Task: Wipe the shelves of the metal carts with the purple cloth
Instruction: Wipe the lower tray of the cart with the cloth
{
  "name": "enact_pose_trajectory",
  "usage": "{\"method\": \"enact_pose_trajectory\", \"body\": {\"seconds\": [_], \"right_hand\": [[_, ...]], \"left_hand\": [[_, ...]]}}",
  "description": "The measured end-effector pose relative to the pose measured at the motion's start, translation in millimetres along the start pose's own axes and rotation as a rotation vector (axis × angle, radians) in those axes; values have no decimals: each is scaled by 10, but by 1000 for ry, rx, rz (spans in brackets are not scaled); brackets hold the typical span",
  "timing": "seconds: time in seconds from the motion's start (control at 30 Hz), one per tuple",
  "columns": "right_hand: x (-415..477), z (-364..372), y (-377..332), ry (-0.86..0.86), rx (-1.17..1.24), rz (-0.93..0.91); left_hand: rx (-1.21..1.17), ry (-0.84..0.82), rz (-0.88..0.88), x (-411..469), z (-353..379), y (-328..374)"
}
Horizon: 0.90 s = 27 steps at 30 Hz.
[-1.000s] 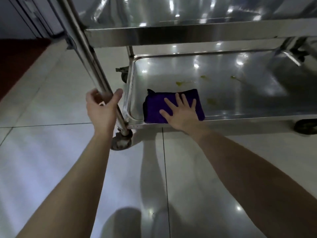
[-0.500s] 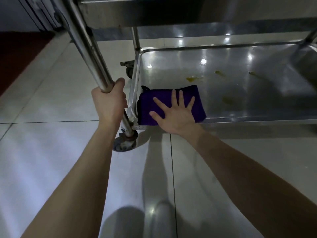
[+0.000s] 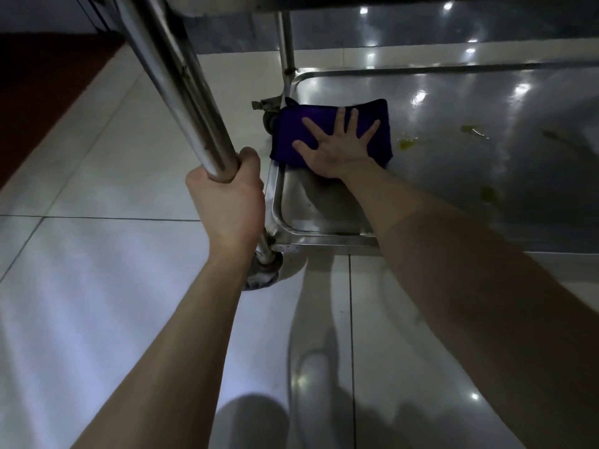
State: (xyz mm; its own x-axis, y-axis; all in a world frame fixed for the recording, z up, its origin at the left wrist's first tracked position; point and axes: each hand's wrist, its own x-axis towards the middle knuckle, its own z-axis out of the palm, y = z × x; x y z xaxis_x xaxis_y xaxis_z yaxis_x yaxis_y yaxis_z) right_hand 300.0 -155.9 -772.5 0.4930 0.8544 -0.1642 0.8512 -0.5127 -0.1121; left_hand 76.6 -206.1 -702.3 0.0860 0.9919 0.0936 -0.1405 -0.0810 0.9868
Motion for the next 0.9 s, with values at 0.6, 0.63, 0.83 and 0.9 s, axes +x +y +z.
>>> {"method": "enact_pose_trajectory", "body": {"seconds": [0.6, 0.63, 0.83, 0.9], "right_hand": [[-1605, 246, 984, -19, 63, -10], [-1648, 228, 1225, -12, 65, 24], [-1598, 150, 2168, -27, 64, 189], [-1443, 130, 2242, -19, 67, 206]], "left_hand": [[41, 9, -14, -6, -10, 137], [38, 8, -18, -3, -9, 138], [50, 4, -18, -28, -10, 130], [40, 1, 1, -36, -19, 113]]}}
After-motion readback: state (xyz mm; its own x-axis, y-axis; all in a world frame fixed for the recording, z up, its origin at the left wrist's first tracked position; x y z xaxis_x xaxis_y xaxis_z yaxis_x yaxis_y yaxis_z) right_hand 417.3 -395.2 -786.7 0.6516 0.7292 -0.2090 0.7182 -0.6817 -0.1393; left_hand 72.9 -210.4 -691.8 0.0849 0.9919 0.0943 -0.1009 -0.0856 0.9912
